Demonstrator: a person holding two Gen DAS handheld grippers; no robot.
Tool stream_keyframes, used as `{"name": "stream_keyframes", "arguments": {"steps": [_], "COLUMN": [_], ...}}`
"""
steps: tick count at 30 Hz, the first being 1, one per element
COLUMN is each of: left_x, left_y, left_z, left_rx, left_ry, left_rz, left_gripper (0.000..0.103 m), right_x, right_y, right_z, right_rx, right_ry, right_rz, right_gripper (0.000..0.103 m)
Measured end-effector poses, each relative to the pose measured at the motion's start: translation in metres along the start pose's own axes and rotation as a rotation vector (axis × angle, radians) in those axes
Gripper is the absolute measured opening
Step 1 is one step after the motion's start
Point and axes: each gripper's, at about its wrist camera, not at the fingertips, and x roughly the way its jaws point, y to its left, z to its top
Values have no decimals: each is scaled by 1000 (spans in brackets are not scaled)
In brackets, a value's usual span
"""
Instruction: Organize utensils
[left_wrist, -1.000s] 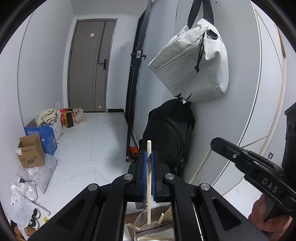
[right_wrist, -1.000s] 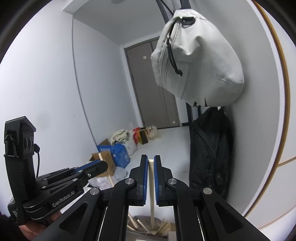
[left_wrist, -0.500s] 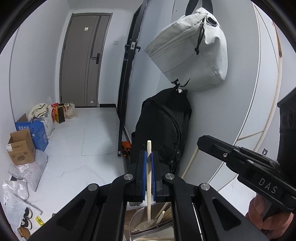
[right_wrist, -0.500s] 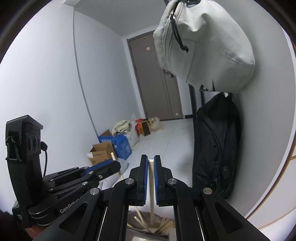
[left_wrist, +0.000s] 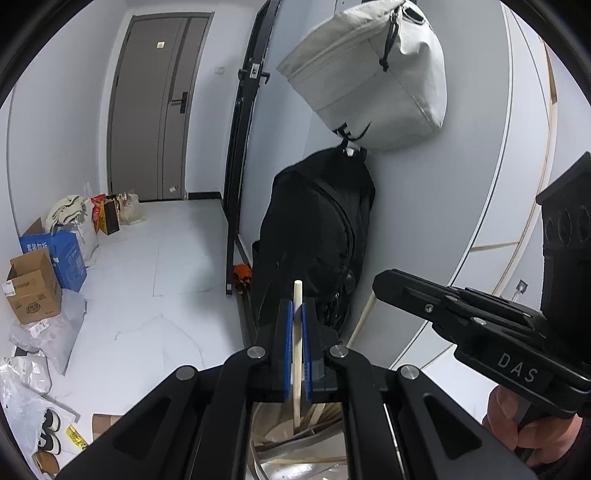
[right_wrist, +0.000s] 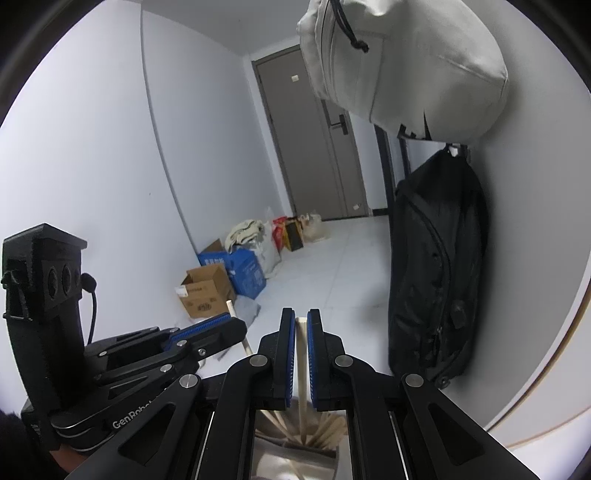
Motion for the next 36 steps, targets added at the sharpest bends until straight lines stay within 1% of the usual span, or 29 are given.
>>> {"name": "stream_keyframes", "arguments": {"steps": [4,8,9,10,15,17,18,20,22,23,27,28,29,30,31,32,34,36], "left_x": [3,3,3,2,5,4,2,-4,-10,-13,-28,-32,-34,-39,-44,-48,-57,-64], "left_y": [2,4,5,6,8,9,10,11,11,11,6,4,0,-4,-7,-7,-12,-16], "left_z": [-5,-5,-4,-4,-3,-4,-4,-6,-6,-6,-6,-7,-8,-9,-11,-12,-15,-16], "left_rx": [-10,-19,-27,-32,-37,-41,-47,-59,-69,-74,-94,-89,-72,-55,-55,-62,-81,-90], "left_ry": [28,54,65,72,124,131,131,121,103,96,73,65,62,49,29,22,22,17], "left_rz": [-18,-53,-66,-71,-58,-47,-41,-30,-12,-5,47,70,114,160,172,171,180,187], "left_gripper": [1,1,1,1,3,7,10,25,35,39,47,51,53,53,53,55,59,60], "right_x": [5,10,10,10,3,1,-2,-7,-15,-17,-35,-39,-44,-47,-54,-61,-73,-82], "right_y": [-3,-7,-9,-9,-18,-21,-23,-25,-25,-25,-20,-18,-15,-13,-11,-10,-9,-8], "right_z": [-7,-12,-13,-13,-12,-12,-12,-13,-16,-16,-24,-27,-30,-31,-35,-38,-43,-48], "right_rx": [4,22,32,38,94,113,121,129,134,136,133,130,125,121,114,114,122,127], "right_ry": [22,57,60,59,39,38,33,28,20,16,-1,-5,-8,-10,-26,-44,-69,-76], "right_rz": [4,19,27,32,13,7,1,-8,-20,-20,-26,-25,-23,-24,-30,-34,-37,-36], "right_gripper": [5,5,6,9,10,13,16,22,30,31,45,46,48,54,60,63,72,74]}}
